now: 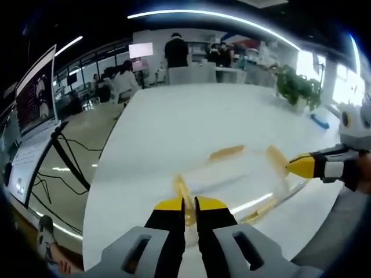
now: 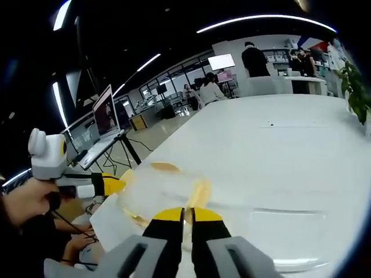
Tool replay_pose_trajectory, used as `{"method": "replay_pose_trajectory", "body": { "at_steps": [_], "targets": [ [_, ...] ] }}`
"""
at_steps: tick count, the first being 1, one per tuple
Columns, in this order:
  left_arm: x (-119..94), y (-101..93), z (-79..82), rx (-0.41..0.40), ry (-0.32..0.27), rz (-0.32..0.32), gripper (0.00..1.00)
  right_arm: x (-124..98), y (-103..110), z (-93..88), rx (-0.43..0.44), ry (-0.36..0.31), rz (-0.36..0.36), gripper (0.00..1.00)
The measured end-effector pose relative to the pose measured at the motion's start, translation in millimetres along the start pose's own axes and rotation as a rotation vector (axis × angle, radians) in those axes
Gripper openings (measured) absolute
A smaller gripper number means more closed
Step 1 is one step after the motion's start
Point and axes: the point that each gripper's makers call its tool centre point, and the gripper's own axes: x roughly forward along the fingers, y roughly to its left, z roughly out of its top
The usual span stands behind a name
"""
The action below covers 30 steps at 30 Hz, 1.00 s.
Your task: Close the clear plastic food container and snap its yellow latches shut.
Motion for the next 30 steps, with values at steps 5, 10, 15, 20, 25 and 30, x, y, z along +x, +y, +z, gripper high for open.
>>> {"method": "replay_pose_trajectory", "body": {
  "at_steps": [5, 10, 15, 20, 25, 30],
  "targets": [
    [3.3, -15.3, 5.5, 0.01, -0.007, -0.023, 0.03, -10.6, -10.6, 5.0, -0.008, -0.019, -0.026, 0.0],
    [8.4, -32.0, 10.5, 0.018, -0.013, -0.053, 0.03, -20.4, -25.9, 9.6, 0.01, -0.038, -0.056, 0.0],
    [13.6, -47.3, 13.5, 0.028, -0.013, -0.077, 0.03, -30.3, -38.4, 11.3, 0.024, -0.048, -0.082, 0.0],
    [18.8, -62.3, 16.9, 0.032, -0.016, -0.1, 0.03, -39.1, -50.7, 10.6, 0.033, -0.052, -0.109, 0.0],
    [21.3, -76.6, 17.6, 0.038, -0.016, -0.125, 0.04, -47.1, -62.6, 10.3, 0.038, -0.056, -0.135, 0.0],
    [23.7, -90.7, 15.4, 0.045, -0.009, -0.151, 0.04, -56.2, -76.0, 8.0, 0.057, -0.057, -0.164, 0.0]
  ]
}}
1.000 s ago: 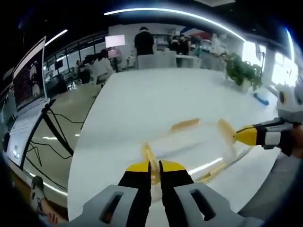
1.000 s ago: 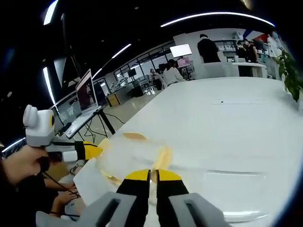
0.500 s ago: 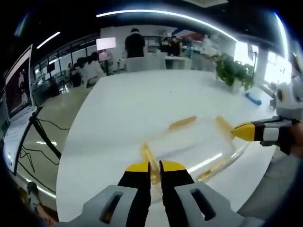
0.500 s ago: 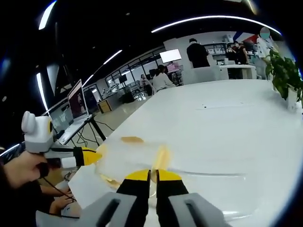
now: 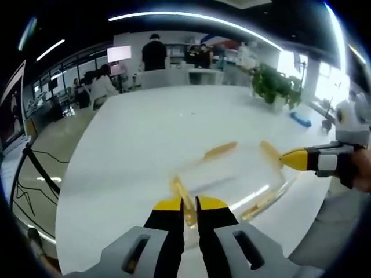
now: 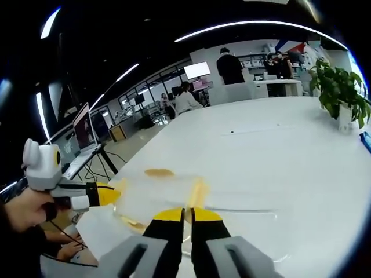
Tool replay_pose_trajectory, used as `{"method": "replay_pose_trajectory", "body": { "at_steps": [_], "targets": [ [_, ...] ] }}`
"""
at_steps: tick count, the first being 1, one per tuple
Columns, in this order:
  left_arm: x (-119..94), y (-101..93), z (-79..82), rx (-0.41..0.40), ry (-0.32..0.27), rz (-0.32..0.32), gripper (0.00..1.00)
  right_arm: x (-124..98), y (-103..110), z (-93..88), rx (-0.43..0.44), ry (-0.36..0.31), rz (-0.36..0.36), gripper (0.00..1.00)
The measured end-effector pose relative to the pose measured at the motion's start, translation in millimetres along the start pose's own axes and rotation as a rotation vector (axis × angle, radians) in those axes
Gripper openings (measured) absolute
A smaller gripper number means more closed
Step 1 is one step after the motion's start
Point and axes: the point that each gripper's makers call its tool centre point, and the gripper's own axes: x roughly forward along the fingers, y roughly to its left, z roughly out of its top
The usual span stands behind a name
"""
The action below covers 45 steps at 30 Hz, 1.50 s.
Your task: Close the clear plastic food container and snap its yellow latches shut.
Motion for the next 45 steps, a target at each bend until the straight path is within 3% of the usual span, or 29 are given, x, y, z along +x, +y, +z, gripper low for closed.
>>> {"method": "replay_pose_trajectory", "body": {
  "at_steps": [25, 45],
  "targets": [
    [22.7, -68.5, 10.3, 0.047, 0.007, -0.132, 0.05, -36.9, -59.2, -0.6, 0.066, -0.043, -0.122, 0.0],
    [35.4, -98.7, 8.0, 0.051, 0.014, -0.188, 0.06, -51.8, -87.1, -1.6, 0.049, -0.041, -0.176, 0.0]
  ]
}}
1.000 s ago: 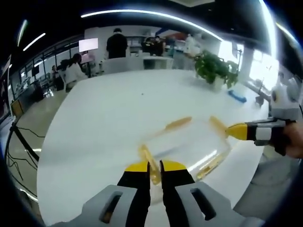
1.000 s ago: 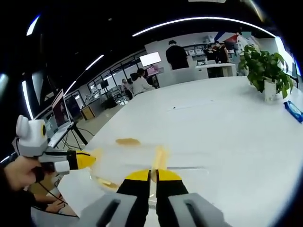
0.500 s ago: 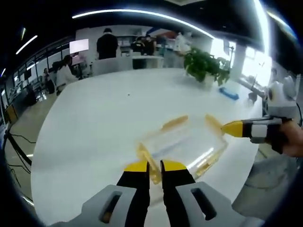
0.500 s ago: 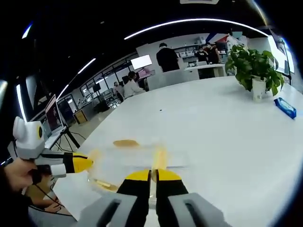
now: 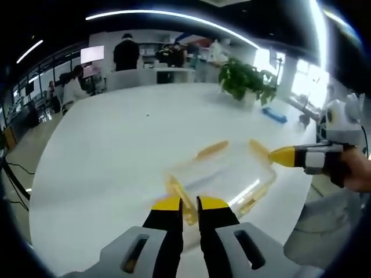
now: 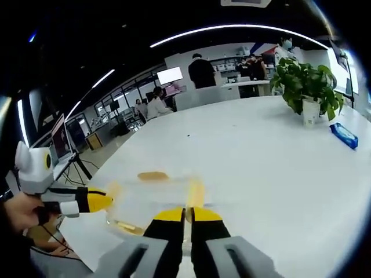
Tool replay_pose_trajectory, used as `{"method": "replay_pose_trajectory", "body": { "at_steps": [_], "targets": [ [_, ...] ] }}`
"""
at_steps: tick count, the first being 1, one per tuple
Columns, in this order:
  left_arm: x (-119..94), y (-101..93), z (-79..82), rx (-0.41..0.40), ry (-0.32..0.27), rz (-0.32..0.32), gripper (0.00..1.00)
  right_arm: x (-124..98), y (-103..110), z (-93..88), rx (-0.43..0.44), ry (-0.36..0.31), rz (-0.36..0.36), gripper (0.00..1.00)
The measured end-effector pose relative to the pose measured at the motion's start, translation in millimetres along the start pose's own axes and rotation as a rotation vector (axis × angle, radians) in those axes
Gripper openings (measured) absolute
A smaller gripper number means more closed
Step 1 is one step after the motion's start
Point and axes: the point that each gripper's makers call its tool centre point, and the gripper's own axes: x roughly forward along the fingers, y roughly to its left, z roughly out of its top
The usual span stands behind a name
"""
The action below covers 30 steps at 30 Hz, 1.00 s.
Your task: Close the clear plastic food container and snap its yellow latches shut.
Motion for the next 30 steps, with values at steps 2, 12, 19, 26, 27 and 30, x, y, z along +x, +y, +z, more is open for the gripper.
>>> {"method": "replay_pose_trajectory", "body": {
  "at_steps": [2, 12, 19, 26, 27, 30],
  "targets": [
    [2.2, -0.7, -0.4, 0.0, 0.003, -0.004, 0.06, 0.4, -1.0, 0.3, -0.001, 0.0, -0.002, 0.0],
    [10.1, -6.5, 0.3, -0.001, 0.011, -0.029, 0.06, 2.4, -11.3, 0.9, 0.002, -0.002, -0.021, 0.0],
    [11.7, -7.0, -5.4, -0.004, 0.023, -0.027, 0.06, 4.1, -13.5, -9.9, 0.016, 0.013, -0.033, 0.0],
    [12.0, -4.6, -5.0, -0.02, 0.018, -0.026, 0.06, 4.5, -12.2, -12.3, 0.009, 0.016, -0.028, 0.0],
    [12.3, -4.6, -4.8, -0.02, 0.017, -0.025, 0.06, 4.6, -12.3, -12.4, 0.011, 0.016, -0.027, 0.0],
    [12.7, -4.8, -4.5, -0.02, 0.011, -0.024, 0.06, 4.1, -12.5, -12.5, 0.012, 0.013, -0.026, 0.0]
  ]
}}
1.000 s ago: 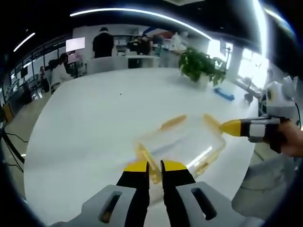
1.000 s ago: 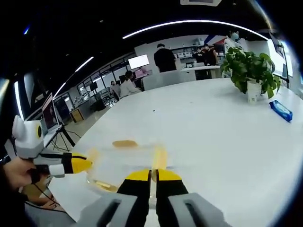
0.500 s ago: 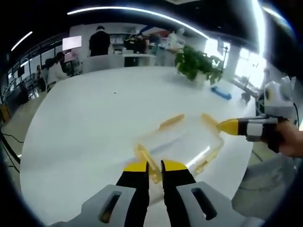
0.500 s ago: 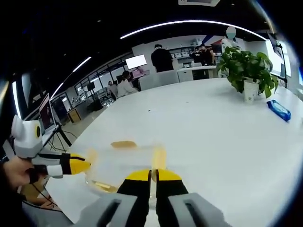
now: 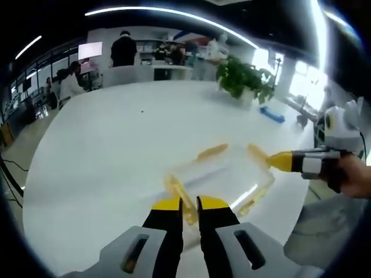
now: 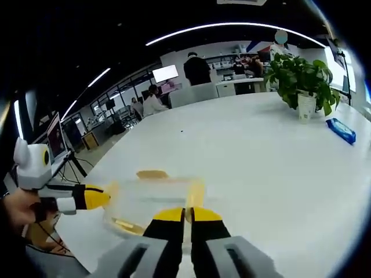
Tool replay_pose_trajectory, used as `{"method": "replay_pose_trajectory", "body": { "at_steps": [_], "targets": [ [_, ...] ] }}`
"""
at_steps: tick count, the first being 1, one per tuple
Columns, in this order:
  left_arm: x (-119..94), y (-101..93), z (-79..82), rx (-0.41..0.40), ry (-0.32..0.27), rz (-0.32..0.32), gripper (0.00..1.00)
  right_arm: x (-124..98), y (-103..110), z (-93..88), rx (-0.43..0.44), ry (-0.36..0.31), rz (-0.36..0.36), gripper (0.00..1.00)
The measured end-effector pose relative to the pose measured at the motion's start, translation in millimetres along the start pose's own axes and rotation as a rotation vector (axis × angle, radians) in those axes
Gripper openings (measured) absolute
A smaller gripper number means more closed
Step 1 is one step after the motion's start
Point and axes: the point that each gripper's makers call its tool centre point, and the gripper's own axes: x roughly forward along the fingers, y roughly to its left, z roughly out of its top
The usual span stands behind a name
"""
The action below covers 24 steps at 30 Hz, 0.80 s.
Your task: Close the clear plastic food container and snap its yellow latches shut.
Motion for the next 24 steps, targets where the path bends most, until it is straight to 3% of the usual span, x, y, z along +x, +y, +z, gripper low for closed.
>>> {"method": "replay_pose_trajectory", "body": {
  "at_steps": [15, 18, 24],
  "targets": [
    [-4.1, 3.7, -0.8, -0.066, -0.018, -0.003, 0.07, -3.5, -2.8, 1.7, 0.012, -0.019, -0.027, 0.0],
    [-9.1, 8.7, 3.3, -0.095, -0.042, 0.006, 0.07, -5.9, -8.8, 3.2, 0.019, -0.027, -0.042, 0.01],
    [-15.8, 27.8, 0.8, -0.092, -0.033, 0.065, 0.13, -11.8, -24.4, 5.2, 0.011, -0.04, -0.098, 0.04]
  ]
}}
